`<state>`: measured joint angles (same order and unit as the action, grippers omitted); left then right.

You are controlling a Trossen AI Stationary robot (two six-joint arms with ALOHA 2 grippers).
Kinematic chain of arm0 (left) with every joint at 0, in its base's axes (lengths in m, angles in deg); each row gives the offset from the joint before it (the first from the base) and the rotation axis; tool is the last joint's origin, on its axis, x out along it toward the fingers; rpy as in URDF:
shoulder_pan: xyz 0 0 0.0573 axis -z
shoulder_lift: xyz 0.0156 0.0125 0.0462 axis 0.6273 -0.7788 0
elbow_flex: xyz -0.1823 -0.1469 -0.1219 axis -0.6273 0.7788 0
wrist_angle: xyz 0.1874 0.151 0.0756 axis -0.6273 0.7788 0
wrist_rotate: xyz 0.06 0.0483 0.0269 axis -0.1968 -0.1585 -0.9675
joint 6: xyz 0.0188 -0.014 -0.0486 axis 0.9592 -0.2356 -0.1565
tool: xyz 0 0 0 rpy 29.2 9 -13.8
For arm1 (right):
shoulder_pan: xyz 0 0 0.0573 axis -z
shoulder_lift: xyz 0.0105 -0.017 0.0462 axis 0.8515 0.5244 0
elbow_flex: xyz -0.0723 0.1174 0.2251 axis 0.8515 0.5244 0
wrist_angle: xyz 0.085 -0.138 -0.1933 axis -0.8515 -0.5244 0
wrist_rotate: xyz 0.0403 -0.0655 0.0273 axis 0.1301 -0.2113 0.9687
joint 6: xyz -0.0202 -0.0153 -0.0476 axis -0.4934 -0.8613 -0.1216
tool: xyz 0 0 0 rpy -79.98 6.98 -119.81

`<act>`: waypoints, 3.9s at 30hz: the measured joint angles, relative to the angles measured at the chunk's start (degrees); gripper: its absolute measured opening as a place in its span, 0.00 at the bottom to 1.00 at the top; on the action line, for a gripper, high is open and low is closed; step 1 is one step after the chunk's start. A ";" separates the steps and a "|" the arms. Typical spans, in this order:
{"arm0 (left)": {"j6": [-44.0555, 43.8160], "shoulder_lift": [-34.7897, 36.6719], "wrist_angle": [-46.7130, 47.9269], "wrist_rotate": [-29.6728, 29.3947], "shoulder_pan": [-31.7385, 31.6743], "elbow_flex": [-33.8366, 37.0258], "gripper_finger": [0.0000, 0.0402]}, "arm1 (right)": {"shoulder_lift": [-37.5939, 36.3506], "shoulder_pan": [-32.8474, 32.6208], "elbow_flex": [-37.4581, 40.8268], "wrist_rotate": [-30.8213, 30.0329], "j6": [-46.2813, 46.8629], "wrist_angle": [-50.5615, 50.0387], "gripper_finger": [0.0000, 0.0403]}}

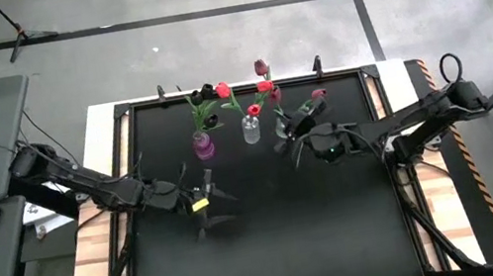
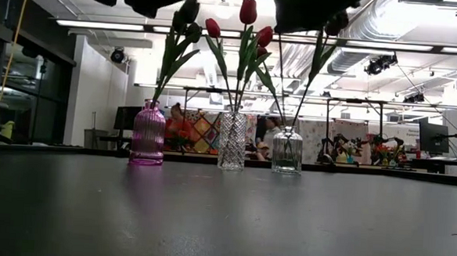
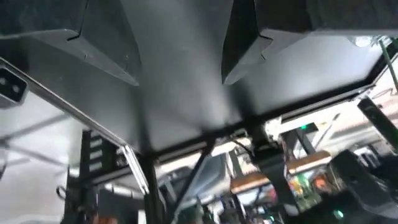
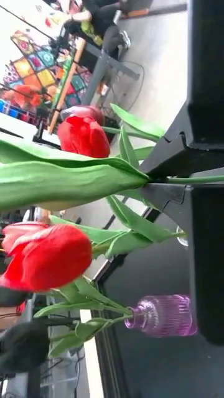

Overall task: Sort flowers into vase by color
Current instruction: Put the dark red flower into the right transparent vase, then return to Home Position

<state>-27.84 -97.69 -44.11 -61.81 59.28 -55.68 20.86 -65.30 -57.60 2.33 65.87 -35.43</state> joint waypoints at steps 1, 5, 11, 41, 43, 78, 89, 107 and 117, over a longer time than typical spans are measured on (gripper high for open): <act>-0.08 0.16 -2.42 0.66 -0.61 1.29 0.52 | 0.00 0.70 0.00 1.21 0.51 -0.14 0.00; -1.82 2.69 -7.10 0.81 -2.69 4.48 0.52 | 0.00 2.22 0.00 2.67 4.60 -2.83 0.00; -3.35 6.65 -6.03 0.95 -3.61 5.20 0.52 | -0.02 2.28 0.00 1.39 6.37 -2.62 0.00; -4.35 7.14 -5.37 -3.18 -3.54 5.22 0.52 | -0.04 10.87 0.00 6.50 28.72 -14.60 0.04; -4.35 7.14 -5.37 -3.18 -3.54 5.22 0.52 | -0.04 10.87 0.00 6.30 28.62 -14.68 0.08; -4.20 7.12 -5.72 -6.05 -3.54 5.22 0.52 | -9.92 6.00 -0.06 31.39 13.45 -7.21 0.69; -3.71 7.12 -4.99 -8.67 -3.54 5.22 0.52 | -9.84 -5.99 0.35 30.15 17.14 -22.30 0.55; 1.39 -1.03 -26.02 15.84 -18.73 15.31 0.18 | -9.73 -12.48 28.85 30.55 27.06 4.42 0.01; -5.46 2.47 -27.46 18.06 -25.53 24.13 0.01 | -9.73 -12.68 28.76 31.93 19.58 6.70 0.00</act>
<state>-33.29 -95.23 -71.56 -43.75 33.75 -31.55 11.14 -77.98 -28.83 34.26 85.45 -28.74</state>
